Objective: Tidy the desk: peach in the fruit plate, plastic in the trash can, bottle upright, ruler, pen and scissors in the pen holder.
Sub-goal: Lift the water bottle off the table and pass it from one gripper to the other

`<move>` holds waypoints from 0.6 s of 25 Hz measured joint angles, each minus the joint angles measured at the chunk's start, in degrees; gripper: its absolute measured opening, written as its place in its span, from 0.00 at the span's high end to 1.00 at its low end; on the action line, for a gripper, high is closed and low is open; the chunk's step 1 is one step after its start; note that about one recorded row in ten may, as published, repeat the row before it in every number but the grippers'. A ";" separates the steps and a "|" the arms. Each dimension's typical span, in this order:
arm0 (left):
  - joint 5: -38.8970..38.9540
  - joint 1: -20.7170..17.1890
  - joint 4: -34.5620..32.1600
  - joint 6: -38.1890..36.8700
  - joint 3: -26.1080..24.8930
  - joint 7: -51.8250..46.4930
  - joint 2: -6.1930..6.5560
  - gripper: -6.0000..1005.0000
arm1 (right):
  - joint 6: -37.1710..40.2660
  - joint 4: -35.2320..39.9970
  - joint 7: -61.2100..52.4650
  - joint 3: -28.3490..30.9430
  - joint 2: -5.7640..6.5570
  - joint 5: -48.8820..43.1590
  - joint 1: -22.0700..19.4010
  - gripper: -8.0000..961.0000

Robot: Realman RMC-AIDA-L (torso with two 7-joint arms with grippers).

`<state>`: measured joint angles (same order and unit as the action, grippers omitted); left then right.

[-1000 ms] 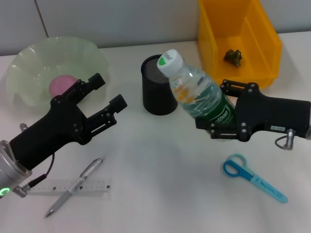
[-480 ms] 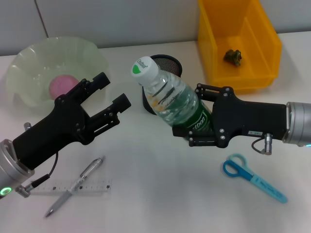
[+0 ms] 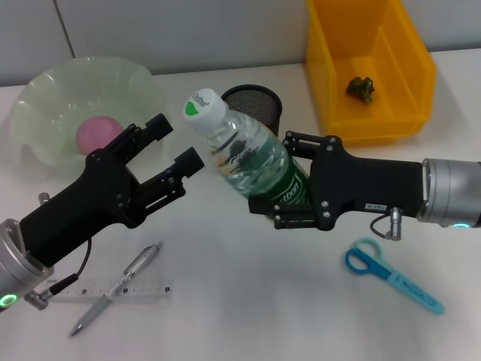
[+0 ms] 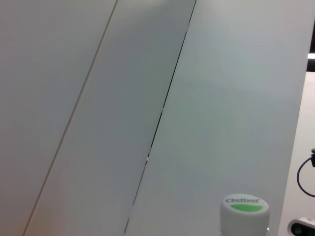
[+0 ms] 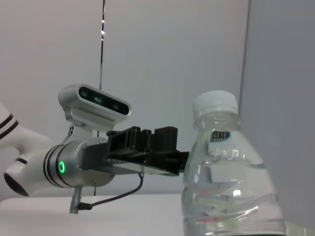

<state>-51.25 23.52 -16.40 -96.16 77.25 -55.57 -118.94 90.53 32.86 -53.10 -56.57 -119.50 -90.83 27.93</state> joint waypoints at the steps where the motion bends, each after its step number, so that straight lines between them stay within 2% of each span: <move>1: 0.01 0.01 0.04 -0.19 0.00 0.07 -0.05 0.17 | 0.02 -0.84 0.52 -0.01 0.00 0.22 0.38 0.20; 15: 0.64 0.29 0.41 -2.10 -0.10 1.93 -0.19 0.17 | -0.36 -6.46 2.16 -0.12 0.05 0.47 4.06 0.20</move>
<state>-50.62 23.80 -15.99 -98.25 77.15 -53.64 -119.13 90.17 26.39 -50.94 -56.69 -119.45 -90.37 31.99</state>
